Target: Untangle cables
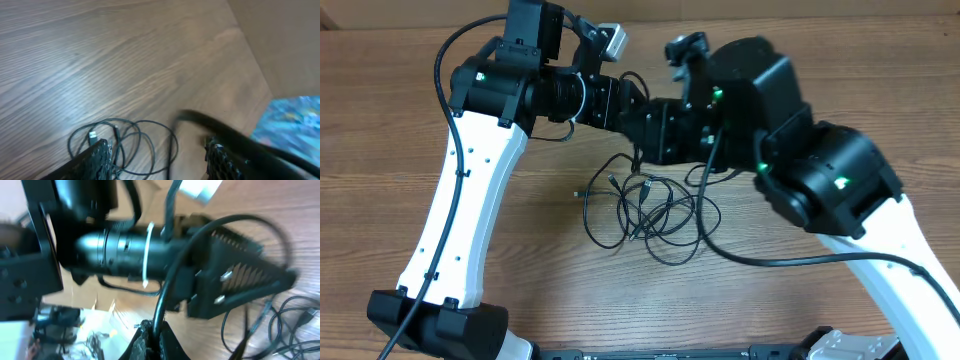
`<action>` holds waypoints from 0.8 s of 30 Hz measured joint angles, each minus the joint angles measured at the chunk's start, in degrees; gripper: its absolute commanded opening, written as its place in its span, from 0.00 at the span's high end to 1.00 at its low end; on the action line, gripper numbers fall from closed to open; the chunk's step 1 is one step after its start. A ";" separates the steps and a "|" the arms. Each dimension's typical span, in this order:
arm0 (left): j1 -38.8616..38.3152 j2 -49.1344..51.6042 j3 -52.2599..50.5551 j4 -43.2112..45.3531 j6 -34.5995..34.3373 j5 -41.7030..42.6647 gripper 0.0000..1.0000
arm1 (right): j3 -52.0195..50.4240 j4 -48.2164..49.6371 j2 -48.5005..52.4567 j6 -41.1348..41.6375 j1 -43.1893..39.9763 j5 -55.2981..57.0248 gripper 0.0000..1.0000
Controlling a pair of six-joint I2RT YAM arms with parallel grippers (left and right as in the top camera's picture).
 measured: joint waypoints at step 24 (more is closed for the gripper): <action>1.62 0.00 0.00 7.30 3.93 14.23 0.41 | 0.00 0.66 -1.20 1.73 -11.13 -24.74 0.96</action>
